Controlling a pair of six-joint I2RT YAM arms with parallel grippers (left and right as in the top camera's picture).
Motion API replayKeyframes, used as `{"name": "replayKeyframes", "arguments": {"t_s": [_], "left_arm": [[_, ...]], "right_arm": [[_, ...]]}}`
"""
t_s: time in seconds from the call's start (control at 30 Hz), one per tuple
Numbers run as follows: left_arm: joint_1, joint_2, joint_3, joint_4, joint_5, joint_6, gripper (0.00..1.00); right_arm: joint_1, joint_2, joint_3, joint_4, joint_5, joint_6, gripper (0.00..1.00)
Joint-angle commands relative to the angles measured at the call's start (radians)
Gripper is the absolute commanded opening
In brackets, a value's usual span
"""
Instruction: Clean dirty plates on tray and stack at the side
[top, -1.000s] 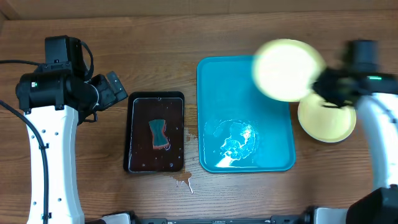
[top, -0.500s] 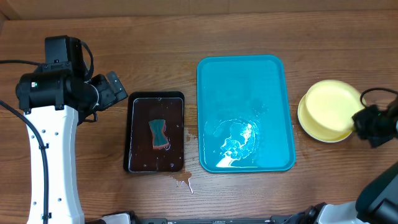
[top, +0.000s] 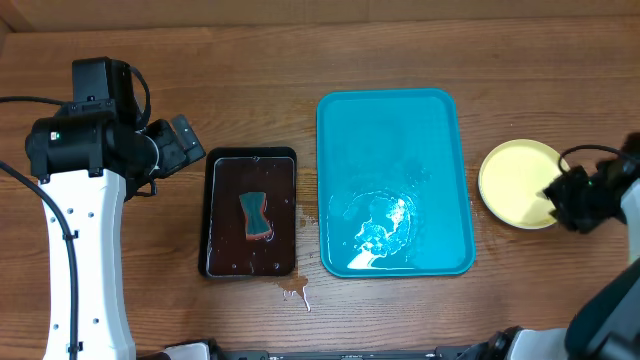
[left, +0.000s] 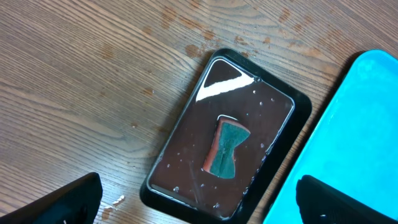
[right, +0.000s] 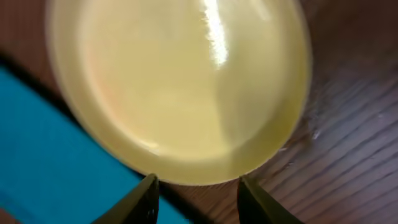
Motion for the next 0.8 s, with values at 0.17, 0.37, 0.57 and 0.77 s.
{"name": "replayKeyframes", "arguments": {"t_s": [0.17, 0.37, 0.57, 0.77], "left_arm": [[0.005, 0.002, 0.016, 0.0, 0.003, 0.012, 1.0], [0.005, 0.002, 0.016, 0.0, 0.003, 0.012, 1.0], [0.005, 0.002, 0.016, 0.0, 0.004, 0.012, 1.0], [0.004, 0.002, 0.016, 0.0, 0.003, 0.012, 1.0]], "right_arm": [[0.346, -0.343, 0.057, -0.017, -0.044, -0.066, 0.46], [0.614, -0.417, 0.057, -0.017, -0.05, -0.066, 0.46], [0.814, -0.415, 0.056, -0.016, -0.017, -0.066, 0.49], [0.888, -0.412, 0.056, -0.013, 0.019, -0.067, 0.53]]}}
